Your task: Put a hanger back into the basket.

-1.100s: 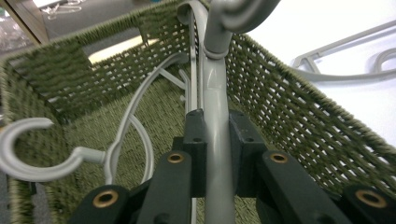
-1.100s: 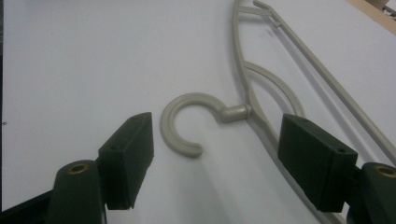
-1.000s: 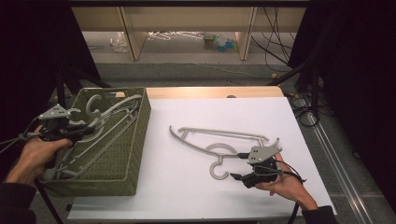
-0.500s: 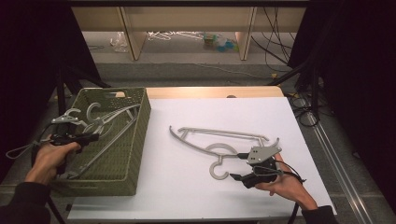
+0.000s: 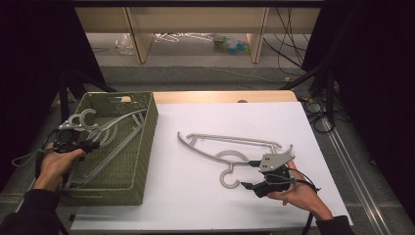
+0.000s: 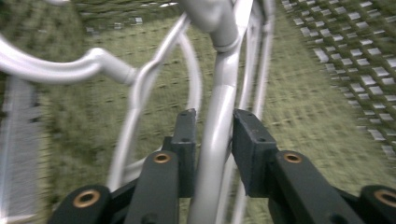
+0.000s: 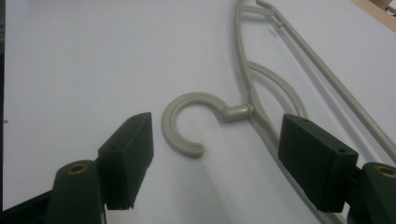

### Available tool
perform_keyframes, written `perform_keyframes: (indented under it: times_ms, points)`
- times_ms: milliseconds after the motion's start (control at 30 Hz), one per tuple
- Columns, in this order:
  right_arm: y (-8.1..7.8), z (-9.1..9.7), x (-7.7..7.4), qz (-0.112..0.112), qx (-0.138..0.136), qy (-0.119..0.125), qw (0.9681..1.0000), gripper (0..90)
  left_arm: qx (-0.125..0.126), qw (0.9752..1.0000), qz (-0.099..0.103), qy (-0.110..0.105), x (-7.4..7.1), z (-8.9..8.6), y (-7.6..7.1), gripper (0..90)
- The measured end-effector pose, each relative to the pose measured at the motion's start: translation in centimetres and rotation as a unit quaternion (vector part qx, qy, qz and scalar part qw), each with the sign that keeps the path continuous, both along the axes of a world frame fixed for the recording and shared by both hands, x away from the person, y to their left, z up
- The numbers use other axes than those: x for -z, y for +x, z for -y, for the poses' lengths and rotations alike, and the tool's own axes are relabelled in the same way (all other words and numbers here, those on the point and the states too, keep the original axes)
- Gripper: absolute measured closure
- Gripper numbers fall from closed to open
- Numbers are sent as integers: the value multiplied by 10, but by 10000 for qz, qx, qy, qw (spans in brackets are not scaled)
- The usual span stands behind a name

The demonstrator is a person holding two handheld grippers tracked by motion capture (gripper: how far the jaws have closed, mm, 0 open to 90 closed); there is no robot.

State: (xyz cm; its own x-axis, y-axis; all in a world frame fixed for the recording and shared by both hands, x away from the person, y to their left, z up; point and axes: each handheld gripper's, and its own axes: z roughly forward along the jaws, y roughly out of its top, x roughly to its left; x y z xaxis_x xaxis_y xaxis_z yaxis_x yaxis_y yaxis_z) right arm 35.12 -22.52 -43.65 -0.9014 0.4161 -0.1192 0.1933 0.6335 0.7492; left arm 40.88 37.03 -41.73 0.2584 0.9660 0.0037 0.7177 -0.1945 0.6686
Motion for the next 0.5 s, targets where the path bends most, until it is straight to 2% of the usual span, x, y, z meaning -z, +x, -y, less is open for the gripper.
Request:
perform_keyframes:
  times_ms: [33, 133, 233, 300, 333, 400, 433, 500]
  points:
    - [0, 0, 0, -13, 10, -4, 10000, 275, -19, 10000, 24, 79, 1, 0, 1, 687]
    - [0, 0, 0, 4, 12, -10, 10000, 275, -93, 9999, 42, 74, 3, -2, 1, 671]
    - [0, 1, 0, 2, 15, -3, 10000, 274, -321, 9990, 180, 273, 1, -2, -1, 647]
    - [1, 1, 0, -2, 22, -4, 10000, 274, -324, 9989, 181, 293, 0, -4, -1, 633]
    - [1, 0, 0, -3, 23, -11, 10000, 274, -398, 9987, 236, 210, 0, -6, -2, 621]
    - [1, 0, 0, -4, 22, -15, 10000, 275, -436, 9986, 245, 199, -1, -8, -3, 598]
    - [1, 0, 0, -4, 22, -3, 10000, 275, -526, 9980, 328, 93, -2, -10, -5, 594]
    - [1, 0, 0, -14, 33, -10, 10000, 274, -551, 9977, 398, -26, -4, -10, -7, 588]
